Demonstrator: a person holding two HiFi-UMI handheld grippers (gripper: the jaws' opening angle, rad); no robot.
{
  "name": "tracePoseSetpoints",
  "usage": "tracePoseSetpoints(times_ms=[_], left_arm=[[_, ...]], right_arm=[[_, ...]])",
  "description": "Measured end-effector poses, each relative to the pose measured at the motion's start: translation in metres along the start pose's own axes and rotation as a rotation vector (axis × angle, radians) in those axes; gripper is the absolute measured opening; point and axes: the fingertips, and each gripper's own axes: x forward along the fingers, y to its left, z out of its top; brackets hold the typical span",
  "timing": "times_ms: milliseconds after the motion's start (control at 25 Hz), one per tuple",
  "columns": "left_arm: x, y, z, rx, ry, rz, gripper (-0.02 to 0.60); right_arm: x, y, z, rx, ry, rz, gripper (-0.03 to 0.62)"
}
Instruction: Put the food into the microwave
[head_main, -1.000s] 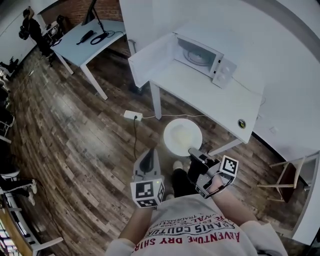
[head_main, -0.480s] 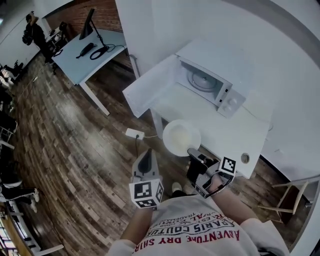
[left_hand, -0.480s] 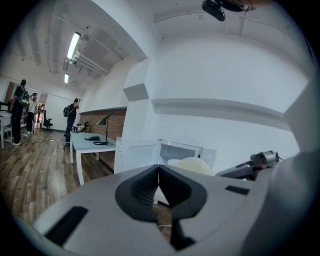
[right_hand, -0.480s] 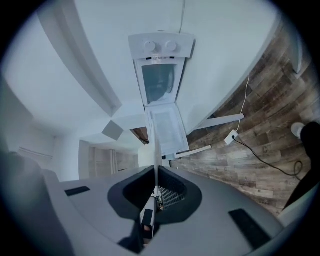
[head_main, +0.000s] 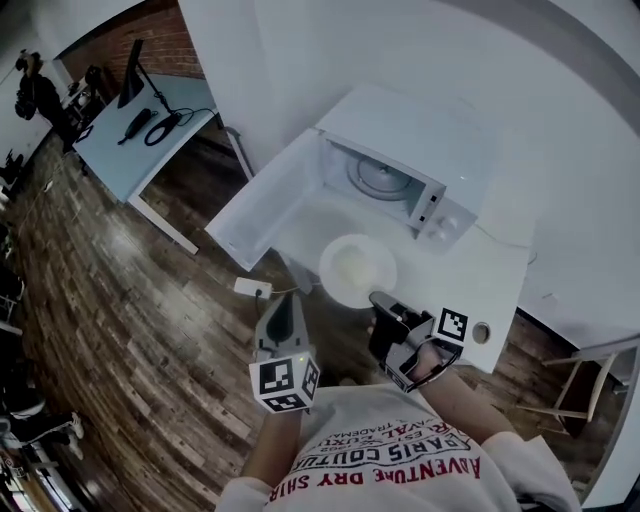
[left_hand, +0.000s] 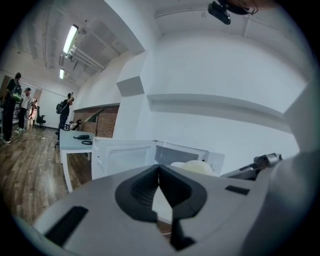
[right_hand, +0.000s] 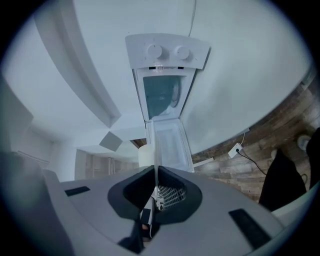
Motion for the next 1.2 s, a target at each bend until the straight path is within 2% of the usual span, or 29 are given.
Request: tracePoseSetpoints(times_ms=[280,520,920,1080,1200], left_arm=[[0.078,-0.023,-0.001,0.026,0.055,-0.171,0.006],[0.145,-0.034,0.019,0.070,0.077,-0.341,0.006],[0.237,-0.033,0.029,0.164,0.147,-0.599,0.006],[0.255,-0.036,0.021,0.190,0.176,-0.672,0.006],[0.263,-0.038,0.019,0.194,0.181,-0.689,0.006]], right_arm=[[0.008,-0.006,0.050,0.039,-0.159,0.014,0.025],[0.030,-0.005,0.089,0.069,-0.322,0.022,0.024],[0.082,-0.004,0.123,0.106,-0.571,0.068,0.025],[0.093,-0.006,0.132,0.101,-0.625,0.081,0.025],[0.099,-0.009,0.141,0.106,-0.643,0.070,0.025]])
